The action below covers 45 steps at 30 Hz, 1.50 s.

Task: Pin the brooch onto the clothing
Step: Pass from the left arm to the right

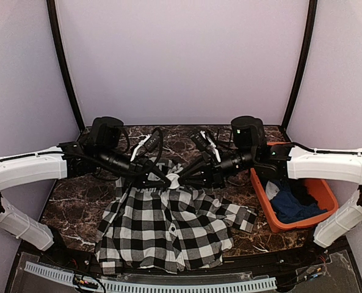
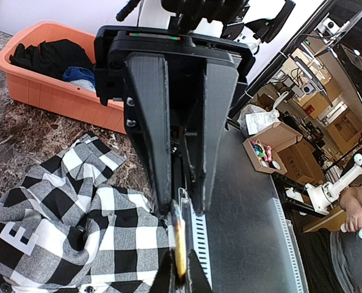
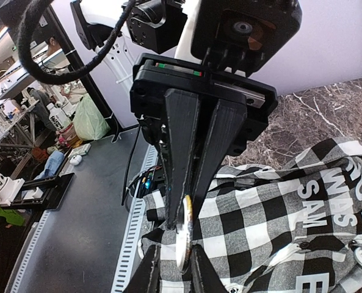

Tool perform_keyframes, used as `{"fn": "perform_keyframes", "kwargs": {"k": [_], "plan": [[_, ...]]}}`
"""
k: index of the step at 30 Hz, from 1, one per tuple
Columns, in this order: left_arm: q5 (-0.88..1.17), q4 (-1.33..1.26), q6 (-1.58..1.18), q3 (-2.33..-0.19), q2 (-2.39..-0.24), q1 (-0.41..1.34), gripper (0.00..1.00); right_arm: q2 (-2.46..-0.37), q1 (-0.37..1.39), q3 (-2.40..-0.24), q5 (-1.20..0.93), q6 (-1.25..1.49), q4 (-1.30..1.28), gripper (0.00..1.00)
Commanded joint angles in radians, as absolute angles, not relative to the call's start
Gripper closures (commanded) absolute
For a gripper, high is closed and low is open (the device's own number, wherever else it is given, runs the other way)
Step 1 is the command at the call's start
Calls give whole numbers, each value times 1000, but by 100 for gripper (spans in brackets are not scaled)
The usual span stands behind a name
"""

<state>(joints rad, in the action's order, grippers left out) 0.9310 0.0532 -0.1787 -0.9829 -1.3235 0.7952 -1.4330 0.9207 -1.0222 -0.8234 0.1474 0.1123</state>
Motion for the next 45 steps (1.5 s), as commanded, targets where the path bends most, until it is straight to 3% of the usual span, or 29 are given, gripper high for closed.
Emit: {"fn": "perform_keyframes", "kwargs": {"k": [1,21,32,36,37,40,42,45], "plan": [[937,59,-175,-1008,-1303,795,99,-1436,914,-1008,-832,156,149,82],[942,27,-192,-1001,-1309,795,99,-1463,914,-1021,-825,180,160,84],[944,27,-192,-998,-1309,795,99,-1466,915,-1027,-820,188,160,100],[931,21,-194,-994,-1306,795,99,-1462,918,-1035,-801,193,155,100],[926,16,-203,-989,-1304,794,96,-1459,919,-1034,-797,190,155,100],[905,-27,-227,-967,-1296,795,67,-1441,922,-1016,-767,172,162,100],[895,-78,-259,-943,-1284,792,58,-1412,921,-991,-736,165,193,100],[898,-172,-343,-901,-1269,787,56,-1371,922,-942,-681,173,259,100]]}}
